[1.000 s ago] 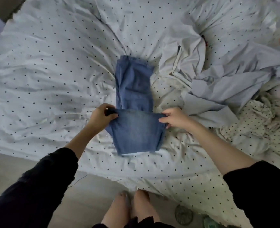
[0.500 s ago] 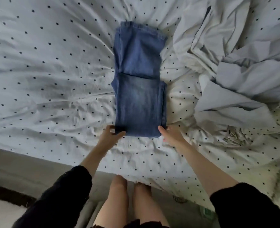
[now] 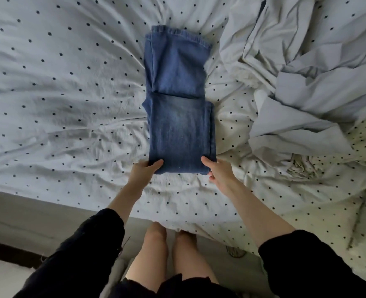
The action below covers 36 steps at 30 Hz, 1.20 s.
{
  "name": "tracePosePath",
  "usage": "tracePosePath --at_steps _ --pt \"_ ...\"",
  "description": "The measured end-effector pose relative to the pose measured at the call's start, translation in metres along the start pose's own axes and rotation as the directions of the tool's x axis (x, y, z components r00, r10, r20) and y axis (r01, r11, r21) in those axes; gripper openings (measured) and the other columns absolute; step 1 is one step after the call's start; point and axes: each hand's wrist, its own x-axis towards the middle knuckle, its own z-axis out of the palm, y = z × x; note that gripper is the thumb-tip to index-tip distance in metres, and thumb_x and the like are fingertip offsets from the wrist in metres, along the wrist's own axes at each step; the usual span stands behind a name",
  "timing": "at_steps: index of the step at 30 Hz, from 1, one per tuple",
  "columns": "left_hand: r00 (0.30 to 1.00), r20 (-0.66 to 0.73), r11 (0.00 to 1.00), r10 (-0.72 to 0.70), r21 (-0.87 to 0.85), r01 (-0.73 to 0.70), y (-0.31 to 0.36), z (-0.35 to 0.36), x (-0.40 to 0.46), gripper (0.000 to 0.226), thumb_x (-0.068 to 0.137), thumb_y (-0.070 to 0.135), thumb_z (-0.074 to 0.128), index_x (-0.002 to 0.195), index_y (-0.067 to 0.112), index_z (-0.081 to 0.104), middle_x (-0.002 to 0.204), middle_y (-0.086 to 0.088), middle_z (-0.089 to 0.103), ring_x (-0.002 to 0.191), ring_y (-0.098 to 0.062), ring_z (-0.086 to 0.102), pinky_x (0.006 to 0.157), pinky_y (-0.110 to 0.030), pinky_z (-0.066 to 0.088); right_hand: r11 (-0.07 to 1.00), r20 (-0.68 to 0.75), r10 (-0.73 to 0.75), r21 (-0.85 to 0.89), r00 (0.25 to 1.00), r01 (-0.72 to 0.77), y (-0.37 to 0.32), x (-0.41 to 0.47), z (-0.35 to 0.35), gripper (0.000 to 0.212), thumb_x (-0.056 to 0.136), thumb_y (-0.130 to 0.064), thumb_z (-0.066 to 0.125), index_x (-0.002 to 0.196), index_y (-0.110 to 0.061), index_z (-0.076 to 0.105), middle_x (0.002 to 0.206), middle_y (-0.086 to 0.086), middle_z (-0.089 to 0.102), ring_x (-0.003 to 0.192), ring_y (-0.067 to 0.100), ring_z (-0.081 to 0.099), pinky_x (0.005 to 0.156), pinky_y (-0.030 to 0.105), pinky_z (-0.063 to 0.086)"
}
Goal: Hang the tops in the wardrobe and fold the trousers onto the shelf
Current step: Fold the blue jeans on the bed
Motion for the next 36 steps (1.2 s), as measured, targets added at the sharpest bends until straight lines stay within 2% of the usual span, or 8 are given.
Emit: tracePosePath --at_steps 11,15,18,22,26,30,32,36 --pt "0.902 0.287 0.94 -0.322 0.21 0.269 -0.001 -0.032 -0.08 0.035 0.08 0.031 0.071 0.104 0.006 0.061 0.092 -0.005 0.069 0.086 -0.018 0.063 0.078 -0.031 0.037 0.943 0.078 0.22 -0.271 0.972 -0.191 -0.007 -0.095 -0.037 0.023 0.079 -0.015 0.073 0.096 -0.007 0.06 0.095 0.01 0.068 0.075 0.025 0.069 0.04 0.02 0.021" --pt "0.956 0.241 0.986 -0.164 0.057 0.155 0.04 -0.045 -0.076 0.033 0.084 0.037 0.067 0.093 0.007 0.06 0.083 -0.011 0.065 0.062 -0.011 0.068 0.068 -0.025 0.039 0.973 0.096 0.106 -0.215 0.99 -0.083 -0.051 -0.091 -0.028 0.03 0.082 -0.023 0.072 0.099 -0.003 0.061 0.089 0.009 0.069 0.071 0.026 0.068 0.044 0.022 0.045" --pt "0.999 -0.033 0.99 0.019 -0.138 -0.024 0.077 -0.049 -0.059 0.026 0.086 0.032 0.065 0.085 0.007 0.06 0.068 -0.008 0.058 0.047 -0.011 0.06 0.057 -0.022 0.041 0.994 0.037 -0.038 -0.102 0.999 0.041 -0.095 -0.078 -0.012 0.019 0.089 -0.028 0.063 0.088 -0.01 0.056 0.077 0.007 0.06 0.058 0.022 0.061 0.034 0.016 0.03" --pt "0.894 -0.267 0.9 0.36 -0.155 -0.408 0.133 -0.051 -0.024 0.012 0.09 0.01 0.056 0.095 0.007 0.066 0.081 -0.006 0.064 0.073 -0.018 0.06 0.069 -0.025 0.05 0.969 -0.06 -0.243 0.028 0.968 0.245 -0.158 -0.046 0.008 0.019 0.092 -0.032 0.056 0.088 -0.012 0.058 0.09 0.009 0.064 0.056 0.015 0.061 0.045 0.018 0.041" --pt "0.863 -0.012 0.853 0.505 0.159 -0.497 0.168 -0.041 0.017 0.015 0.09 0.009 0.053 0.077 0.018 0.054 0.083 -0.006 0.048 0.074 -0.014 0.044 0.058 -0.016 0.035 0.906 -0.045 -0.391 -0.193 0.92 0.376 -0.181 -0.006 0.019 0.044 0.093 -0.031 0.051 0.122 0.002 0.054 0.124 0.019 0.058 0.103 0.033 0.061 0.094 0.039 0.047" --pt "0.921 0.124 0.792 0.369 0.477 -0.382 0.145 -0.023 0.075 0.011 0.091 0.018 0.056 0.094 0.007 0.059 0.095 -0.013 0.051 0.091 -0.031 0.052 0.07 -0.029 0.038 0.881 -0.015 -0.346 -0.35 0.938 0.319 -0.157 0.04 0.026 0.017 0.092 -0.026 0.053 0.077 -0.017 0.052 0.081 -0.001 0.049 0.076 0.014 0.046 0.077 0.028 0.035" --pt "0.937 -0.014 0.868 0.35 0.38 -0.319 0.128 -0.022 0.091 0.042 0.089 0.021 0.06 0.127 0.005 0.049 0.115 -0.015 0.056 0.107 -0.031 0.055 0.086 -0.035 0.045 0.86 -0.042 -0.351 -0.41 0.935 0.304 -0.141 0.05 0.021 0.019 0.091 -0.023 0.052 0.073 -0.021 0.047 0.076 -0.007 0.043 0.07 0.008 0.041 0.067 0.023 0.036" --pt "0.972 -0.109 0.959 0.208 0.217 -0.181 0.117 -0.019 0.115 0.067 0.087 0.04 0.062 0.137 0.004 0.035 0.126 -0.01 0.051 0.114 -0.028 0.053 0.084 -0.034 0.045 0.868 -0.145 -0.335 -0.431 0.931 0.245 -0.12 0.07 0.013 0.021 0.088 -0.026 0.058 0.086 -0.006 0.053 0.077 0.001 0.05 0.07 0.016 0.047 0.06 0.023 0.046"
